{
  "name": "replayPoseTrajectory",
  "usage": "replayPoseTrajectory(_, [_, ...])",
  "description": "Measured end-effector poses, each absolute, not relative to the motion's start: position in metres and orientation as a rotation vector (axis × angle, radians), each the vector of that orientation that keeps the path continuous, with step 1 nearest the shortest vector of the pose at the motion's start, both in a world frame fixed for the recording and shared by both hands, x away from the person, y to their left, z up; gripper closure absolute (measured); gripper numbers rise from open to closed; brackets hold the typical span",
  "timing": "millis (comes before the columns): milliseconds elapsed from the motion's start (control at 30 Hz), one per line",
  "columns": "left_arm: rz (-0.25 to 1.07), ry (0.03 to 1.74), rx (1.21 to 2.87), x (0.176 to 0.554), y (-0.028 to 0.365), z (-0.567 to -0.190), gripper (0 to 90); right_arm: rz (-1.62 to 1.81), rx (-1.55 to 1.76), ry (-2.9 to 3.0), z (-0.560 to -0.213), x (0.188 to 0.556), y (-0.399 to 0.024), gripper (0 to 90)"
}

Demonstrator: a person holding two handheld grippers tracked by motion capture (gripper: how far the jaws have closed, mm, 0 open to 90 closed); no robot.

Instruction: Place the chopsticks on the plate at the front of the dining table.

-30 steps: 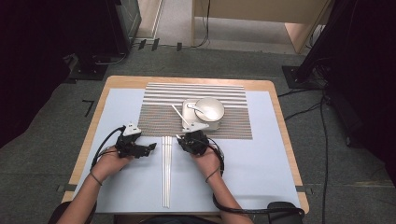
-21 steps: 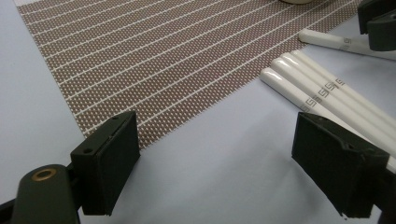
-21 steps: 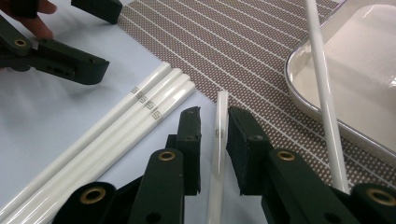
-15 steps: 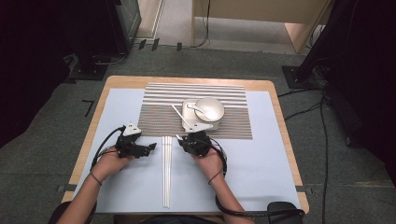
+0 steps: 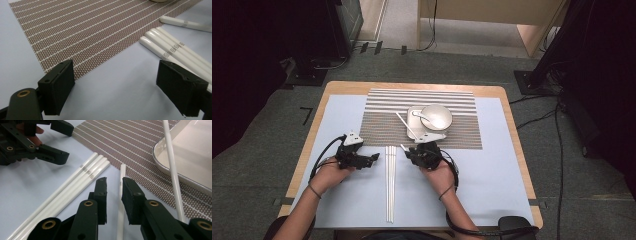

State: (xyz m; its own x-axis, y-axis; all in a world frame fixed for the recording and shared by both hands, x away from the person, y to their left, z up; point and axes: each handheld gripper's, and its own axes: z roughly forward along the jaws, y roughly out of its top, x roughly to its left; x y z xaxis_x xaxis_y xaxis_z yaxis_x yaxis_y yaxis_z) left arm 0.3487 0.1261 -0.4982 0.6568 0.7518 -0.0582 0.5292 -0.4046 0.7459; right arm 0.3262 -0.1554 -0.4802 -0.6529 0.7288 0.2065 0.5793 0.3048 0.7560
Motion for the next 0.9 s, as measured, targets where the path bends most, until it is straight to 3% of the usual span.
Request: replayPoseTrajectory(900, [0.370, 0.988, 2.105, 0.349, 0.126, -0.498, 14.7, 1.226, 1.238, 2.359, -0.486, 0.307, -0.166, 74.5])
